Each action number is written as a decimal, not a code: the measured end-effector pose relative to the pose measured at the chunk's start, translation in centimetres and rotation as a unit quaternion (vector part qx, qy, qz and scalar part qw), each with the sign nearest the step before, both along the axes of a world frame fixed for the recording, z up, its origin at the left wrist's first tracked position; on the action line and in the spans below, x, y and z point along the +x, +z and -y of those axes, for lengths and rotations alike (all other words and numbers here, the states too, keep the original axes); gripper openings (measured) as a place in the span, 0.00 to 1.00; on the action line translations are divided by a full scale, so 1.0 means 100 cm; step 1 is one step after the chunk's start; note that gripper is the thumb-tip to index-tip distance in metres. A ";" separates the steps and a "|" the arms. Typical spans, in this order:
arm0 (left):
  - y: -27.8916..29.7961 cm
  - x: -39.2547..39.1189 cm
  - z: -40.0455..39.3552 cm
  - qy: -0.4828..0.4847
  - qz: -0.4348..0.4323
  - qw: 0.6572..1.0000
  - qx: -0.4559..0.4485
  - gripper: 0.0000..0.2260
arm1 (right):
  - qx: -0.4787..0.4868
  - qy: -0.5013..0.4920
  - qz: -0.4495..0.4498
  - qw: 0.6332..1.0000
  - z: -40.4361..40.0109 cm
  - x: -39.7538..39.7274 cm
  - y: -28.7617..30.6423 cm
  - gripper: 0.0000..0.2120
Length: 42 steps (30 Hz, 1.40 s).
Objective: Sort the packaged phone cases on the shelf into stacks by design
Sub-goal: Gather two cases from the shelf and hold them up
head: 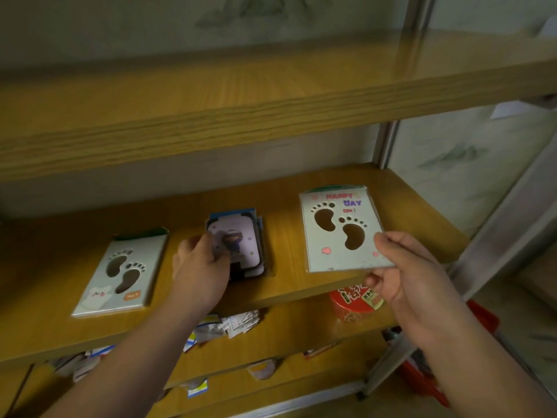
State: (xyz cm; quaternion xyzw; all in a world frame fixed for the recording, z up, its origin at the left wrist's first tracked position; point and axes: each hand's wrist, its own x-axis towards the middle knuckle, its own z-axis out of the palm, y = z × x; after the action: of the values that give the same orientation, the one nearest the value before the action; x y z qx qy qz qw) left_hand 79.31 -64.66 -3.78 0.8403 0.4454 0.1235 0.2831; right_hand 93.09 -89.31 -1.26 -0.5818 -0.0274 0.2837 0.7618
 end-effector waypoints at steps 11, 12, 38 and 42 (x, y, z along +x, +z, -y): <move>0.006 -0.066 -0.004 -0.030 0.034 0.992 0.120 0.20 | -0.023 0.164 0.061 0.984 -0.059 -0.026 0.008 0.12; 0.005 -0.078 -0.009 -0.021 0.047 0.991 0.123 0.19 | -0.030 0.183 0.070 0.980 -0.072 -0.033 0.008 0.11; 0.007 -0.279 -0.143 -0.106 0.145 0.981 0.076 0.20 | -0.500 0.145 0.474 0.710 -0.254 -0.200 -0.010 0.29; 0.013 -0.284 -0.151 -0.147 0.120 0.975 0.113 0.23 | -0.500 0.138 0.524 0.675 -0.244 -0.228 0.001 0.25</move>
State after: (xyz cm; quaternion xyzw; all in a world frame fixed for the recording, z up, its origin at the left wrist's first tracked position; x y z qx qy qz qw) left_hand 50.95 -49.58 -2.46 0.9021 0.2630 0.2302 0.2530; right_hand 70.24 -64.90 -1.16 -0.9190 -0.3559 0.0052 0.1698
